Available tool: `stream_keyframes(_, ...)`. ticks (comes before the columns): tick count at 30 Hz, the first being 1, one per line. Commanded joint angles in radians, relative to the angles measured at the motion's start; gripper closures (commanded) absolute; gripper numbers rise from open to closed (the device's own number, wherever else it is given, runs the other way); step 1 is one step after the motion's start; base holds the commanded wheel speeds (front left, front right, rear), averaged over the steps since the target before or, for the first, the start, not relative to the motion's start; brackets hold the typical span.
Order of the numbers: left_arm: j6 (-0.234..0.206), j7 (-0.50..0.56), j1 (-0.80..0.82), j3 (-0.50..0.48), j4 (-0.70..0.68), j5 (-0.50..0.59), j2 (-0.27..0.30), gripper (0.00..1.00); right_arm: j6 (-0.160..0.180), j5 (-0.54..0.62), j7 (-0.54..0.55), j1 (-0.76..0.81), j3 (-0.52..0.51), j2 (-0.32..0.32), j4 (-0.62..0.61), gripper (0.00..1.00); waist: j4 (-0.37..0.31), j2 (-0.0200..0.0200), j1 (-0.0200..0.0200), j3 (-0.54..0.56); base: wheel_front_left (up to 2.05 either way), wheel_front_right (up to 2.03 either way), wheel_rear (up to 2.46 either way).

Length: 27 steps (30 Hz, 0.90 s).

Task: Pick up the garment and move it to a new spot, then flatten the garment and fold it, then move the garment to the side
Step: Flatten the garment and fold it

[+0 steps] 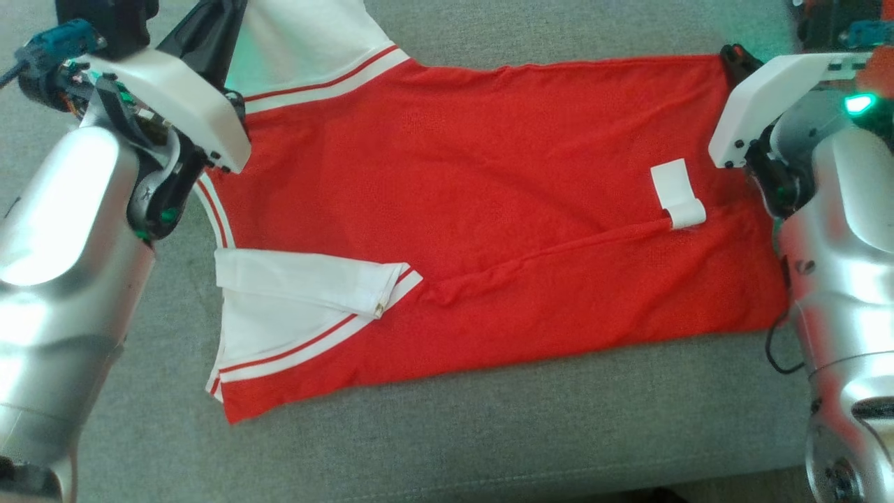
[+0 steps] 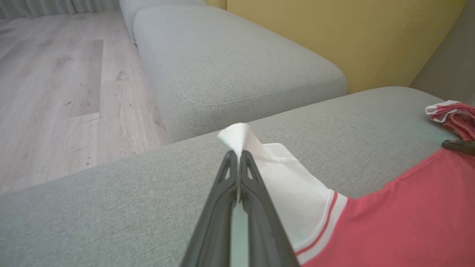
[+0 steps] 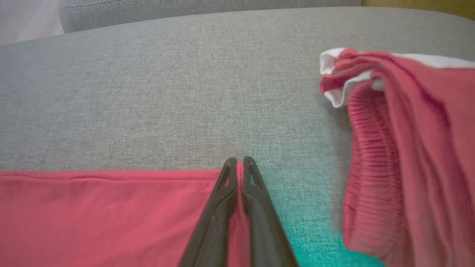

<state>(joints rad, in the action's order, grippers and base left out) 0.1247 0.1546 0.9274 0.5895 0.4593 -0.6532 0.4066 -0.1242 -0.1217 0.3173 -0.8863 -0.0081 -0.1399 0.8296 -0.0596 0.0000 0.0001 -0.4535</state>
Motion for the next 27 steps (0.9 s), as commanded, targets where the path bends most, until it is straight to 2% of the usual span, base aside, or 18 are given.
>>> stream_keyframes(1, 0.005, -0.014, 0.048, -0.030, -0.024, -0.008, 0.045, 1.00, -0.007, 0.008, -0.016, -0.016, 0.015, 0.014, -0.023, 1.00, -0.001, 0.0000, -0.0001, 0.005, 0.00, 0.00, 0.00)
stream_keyframes(9, 0.006, -0.063, 0.003, -0.020, -0.022, -0.031, 0.063, 1.00, -0.007, -0.023, -0.099, 0.017, 0.093, 0.007, -0.036, 1.00, -0.008, 0.0000, -0.0001, 0.073, 0.00, 0.00, 0.00)
stream_keyframes(17, 0.000, -0.125, -0.158, -0.023, -0.111, -0.075, 0.104, 1.00, -0.007, -0.101, -0.140, 0.142, 0.164, -0.051, -0.105, 1.00, -0.008, 0.0000, -0.0001, 0.154, 0.00, 0.00, 0.00)
stream_keyframes(22, -0.037, -0.168, -0.310, -0.032, -0.210, -0.093, 0.138, 1.00, -0.007, -0.137, -0.144, 0.231, 0.151, -0.085, -0.150, 1.00, 0.003, 0.0000, -0.0001, 0.189, 0.00, 0.00, 0.00)
stream_keyframes(27, -0.073, -0.207, -0.419, -0.027, -0.291, -0.092, 0.149, 1.00, -0.007, -0.155, -0.146, 0.286, 0.138, -0.088, -0.197, 1.00, 0.013, 0.0000, -0.0001, 0.204, 0.00, 0.00, 0.00)
